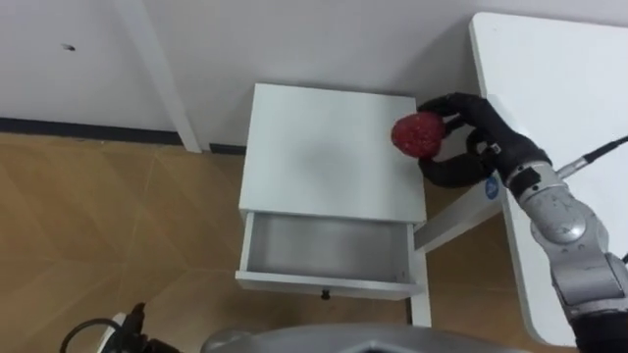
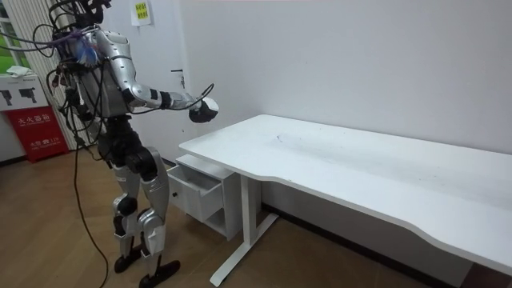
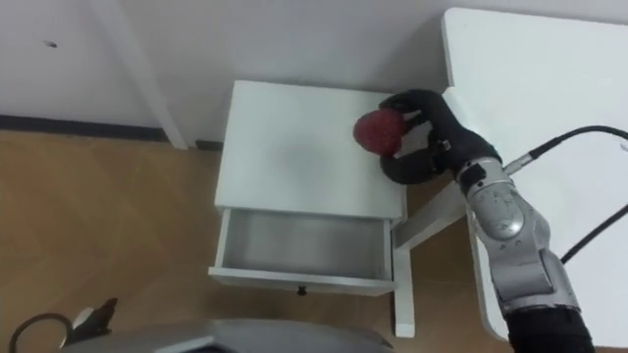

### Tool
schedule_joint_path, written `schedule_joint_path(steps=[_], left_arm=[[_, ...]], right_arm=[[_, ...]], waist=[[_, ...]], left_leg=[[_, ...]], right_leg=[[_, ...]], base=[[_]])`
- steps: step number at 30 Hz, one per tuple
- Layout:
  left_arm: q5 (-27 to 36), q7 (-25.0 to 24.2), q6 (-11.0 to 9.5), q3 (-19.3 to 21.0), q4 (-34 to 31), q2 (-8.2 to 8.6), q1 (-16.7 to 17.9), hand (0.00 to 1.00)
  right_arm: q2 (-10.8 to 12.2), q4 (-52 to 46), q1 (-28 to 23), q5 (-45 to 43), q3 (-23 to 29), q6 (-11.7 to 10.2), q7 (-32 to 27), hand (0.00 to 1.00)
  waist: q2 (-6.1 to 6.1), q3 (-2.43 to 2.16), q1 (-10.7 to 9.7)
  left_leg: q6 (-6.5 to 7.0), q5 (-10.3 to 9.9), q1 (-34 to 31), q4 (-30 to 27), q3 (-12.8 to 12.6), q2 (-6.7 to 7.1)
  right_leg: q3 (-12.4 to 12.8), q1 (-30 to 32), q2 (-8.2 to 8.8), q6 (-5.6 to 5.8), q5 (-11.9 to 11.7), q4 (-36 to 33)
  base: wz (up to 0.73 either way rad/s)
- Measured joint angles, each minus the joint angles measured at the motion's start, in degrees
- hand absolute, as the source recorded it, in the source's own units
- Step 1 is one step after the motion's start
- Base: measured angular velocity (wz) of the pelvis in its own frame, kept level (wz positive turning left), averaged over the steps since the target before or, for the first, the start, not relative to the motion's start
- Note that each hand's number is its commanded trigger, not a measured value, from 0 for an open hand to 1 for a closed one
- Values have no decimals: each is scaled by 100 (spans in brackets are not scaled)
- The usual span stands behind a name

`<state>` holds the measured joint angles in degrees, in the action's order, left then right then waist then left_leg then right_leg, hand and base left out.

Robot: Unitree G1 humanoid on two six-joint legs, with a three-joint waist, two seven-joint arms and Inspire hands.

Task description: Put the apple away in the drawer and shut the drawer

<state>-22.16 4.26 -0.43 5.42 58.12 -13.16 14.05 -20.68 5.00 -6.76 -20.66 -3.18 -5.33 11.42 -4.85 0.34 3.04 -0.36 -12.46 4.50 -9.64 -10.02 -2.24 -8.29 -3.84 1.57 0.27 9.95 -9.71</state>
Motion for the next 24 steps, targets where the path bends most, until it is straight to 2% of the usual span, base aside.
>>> schedule_joint_path(steps=[5,12,17,22,24], left_arm=[[-2,1,28,-16,-3,-1,13,0],[-1,11,84,-382,-3,-35,-45,0],[3,15,76,-535,166,-50,-214,0],[0,20,68,-574,195,-49,-259,0],[-1,20,65,-574,195,-46,-277,0]], right_arm=[[0,-24,-2,-206,-71,158,151,100],[6,17,-61,-624,-561,303,440,100],[95,540,-69,-976,-847,327,499,100],[99,731,-168,-1408,-915,376,662,100],[100,768,-169,-1469,-915,375,703,100]], waist=[[-24,-27,50],[-44,-43,46],[-52,-25,69],[36,33,50],[52,39,53]], left_leg=[[0,0,-36,-3,91,-1],[-1,1,-7,-3,127,2],[-1,1,-27,-21,116,4],[0,0,-52,-11,129,4],[-1,0,-71,-12,133,0]], right_leg=[[-113,-2,1,0,0,11],[-109,-15,5,0,0,10],[-116,-27,14,0,0,7],[-113,4,10,0,0,6],[-117,18,2,0,0,10]], base=[[10],[0],[0],[0],[0]])
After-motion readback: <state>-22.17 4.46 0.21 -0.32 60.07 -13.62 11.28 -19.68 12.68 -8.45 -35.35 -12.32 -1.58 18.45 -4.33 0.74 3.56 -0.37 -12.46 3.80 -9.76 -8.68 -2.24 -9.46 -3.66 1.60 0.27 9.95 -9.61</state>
